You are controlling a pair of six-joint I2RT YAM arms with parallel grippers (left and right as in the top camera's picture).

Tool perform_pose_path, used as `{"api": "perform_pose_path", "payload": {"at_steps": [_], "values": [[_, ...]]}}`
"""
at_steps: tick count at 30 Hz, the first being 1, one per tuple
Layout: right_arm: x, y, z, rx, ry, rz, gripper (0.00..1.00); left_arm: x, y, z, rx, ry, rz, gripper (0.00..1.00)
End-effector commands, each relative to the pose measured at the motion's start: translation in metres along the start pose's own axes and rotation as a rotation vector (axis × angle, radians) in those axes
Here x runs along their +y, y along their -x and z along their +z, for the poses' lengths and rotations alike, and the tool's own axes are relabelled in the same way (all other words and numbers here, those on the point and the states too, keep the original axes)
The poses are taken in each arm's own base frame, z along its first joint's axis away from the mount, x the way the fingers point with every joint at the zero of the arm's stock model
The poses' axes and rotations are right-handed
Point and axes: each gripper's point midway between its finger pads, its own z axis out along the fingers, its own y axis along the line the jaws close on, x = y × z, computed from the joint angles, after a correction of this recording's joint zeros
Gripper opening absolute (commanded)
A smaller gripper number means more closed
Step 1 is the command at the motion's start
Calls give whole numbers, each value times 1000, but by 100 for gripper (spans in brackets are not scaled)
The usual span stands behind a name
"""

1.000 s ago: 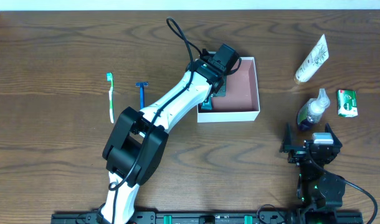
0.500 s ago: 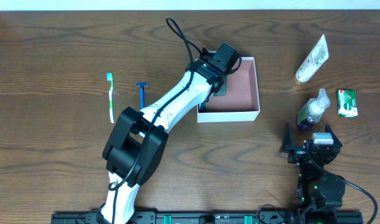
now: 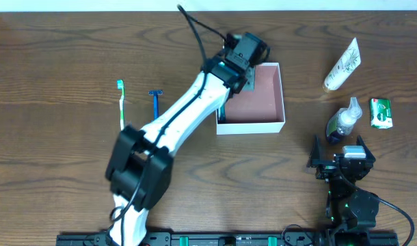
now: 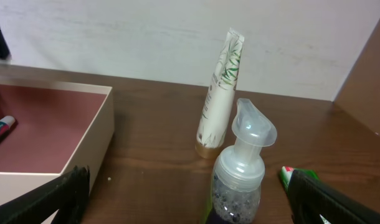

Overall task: Pack container
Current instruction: 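Release the toothpaste tube in the box and raise the left gripper, then move the left gripper over the blue razor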

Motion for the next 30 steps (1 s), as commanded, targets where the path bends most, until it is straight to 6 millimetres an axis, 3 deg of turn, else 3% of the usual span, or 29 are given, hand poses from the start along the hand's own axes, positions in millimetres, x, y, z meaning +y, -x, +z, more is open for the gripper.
{"api": "perform_pose_path", "payload": {"at_steps": [1, 7, 10, 14, 20, 30], "values": [[2, -1, 0, -1, 11, -14, 99, 23, 31, -45, -79, 22, 31, 46], [2, -1, 0, -1, 11, -14, 99, 115, -11, -48, 153, 256, -5, 46], [2, -1, 0, -1, 11, -13, 99, 148, -28, -43, 246, 283, -60, 47], [2, -1, 0, -1, 11, -14, 99, 177, -40, -31, 295, 285, -136, 53], [2, -1, 0, -1, 11, -14, 99, 205, -71, -9, 408, 274, -218, 53], [2, -1, 0, -1, 11, -13, 99, 214, -116, 19, 536, 292, -226, 53]]}}
